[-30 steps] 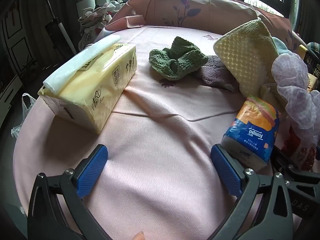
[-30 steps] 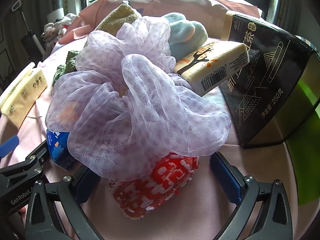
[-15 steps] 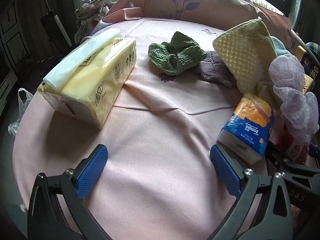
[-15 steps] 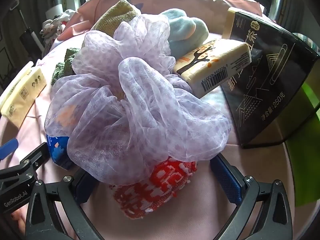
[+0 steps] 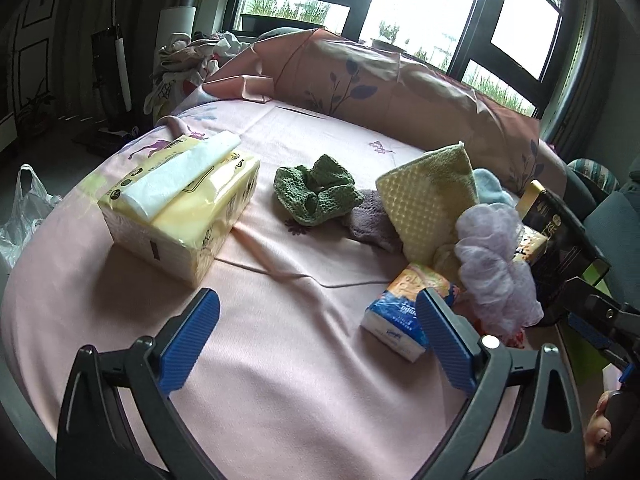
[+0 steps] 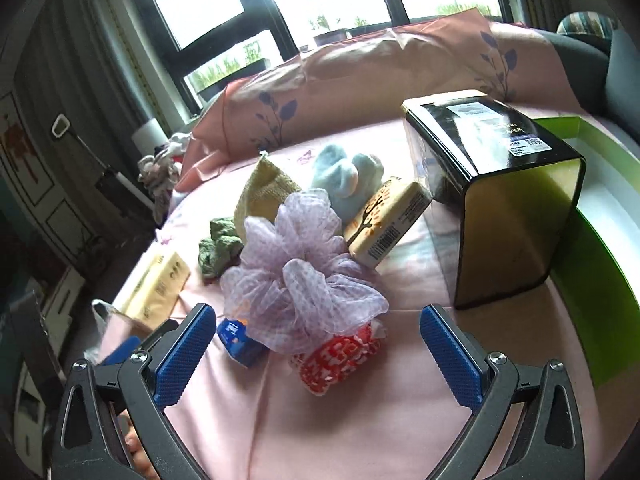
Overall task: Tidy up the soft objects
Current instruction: 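Reach the right gripper to the lilac mesh bath puff, then close the right gripper on the bath puff and lift it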
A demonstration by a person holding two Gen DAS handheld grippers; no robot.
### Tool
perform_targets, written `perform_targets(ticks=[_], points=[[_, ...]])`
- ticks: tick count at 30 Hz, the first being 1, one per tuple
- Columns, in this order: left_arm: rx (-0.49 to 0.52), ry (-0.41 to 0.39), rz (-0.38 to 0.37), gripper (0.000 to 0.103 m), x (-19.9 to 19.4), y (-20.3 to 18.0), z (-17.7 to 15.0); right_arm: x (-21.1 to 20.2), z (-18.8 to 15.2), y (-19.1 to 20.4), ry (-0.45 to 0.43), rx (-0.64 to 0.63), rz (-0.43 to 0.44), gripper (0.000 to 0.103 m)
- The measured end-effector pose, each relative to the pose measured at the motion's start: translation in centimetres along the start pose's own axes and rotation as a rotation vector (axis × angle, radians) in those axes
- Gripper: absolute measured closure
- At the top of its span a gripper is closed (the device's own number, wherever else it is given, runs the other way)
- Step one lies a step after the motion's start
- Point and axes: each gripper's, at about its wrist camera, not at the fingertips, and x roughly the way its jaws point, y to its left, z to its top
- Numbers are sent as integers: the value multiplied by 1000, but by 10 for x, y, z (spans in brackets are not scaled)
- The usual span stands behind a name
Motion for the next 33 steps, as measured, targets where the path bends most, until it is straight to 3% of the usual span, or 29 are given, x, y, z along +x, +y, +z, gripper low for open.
perform_targets(ticks=[4, 9, 13, 16, 18, 22, 27, 33], points=[[-31, 29, -64, 9, 1, 9, 3, 6, 21, 16, 29, -10, 39, 11], [13, 20, -56, 17, 0, 1, 0, 28, 45, 24, 91, -38, -39, 25], [41, 4, -43, 18, -7, -3, -1, 57, 32, 6, 169, 32, -59, 34], [45, -4, -43, 18, -9, -5, -1, 69, 19, -5, 227, 71, -41, 53], [31, -17, -44, 18, -11, -3, 0, 70, 17, -3, 224, 60, -22, 79], [-14, -33, -52, 18, -15, 3, 2, 53, 18, 6, 190, 52, 93, 93], [-132, -48, -94, 18, -22, 26, 6, 31, 11, 28, 191, 40, 312, 93], [-305, -8, -160, 18, -25, 62, 7, 29, -12, 70, 292, -101, 403, 93]])
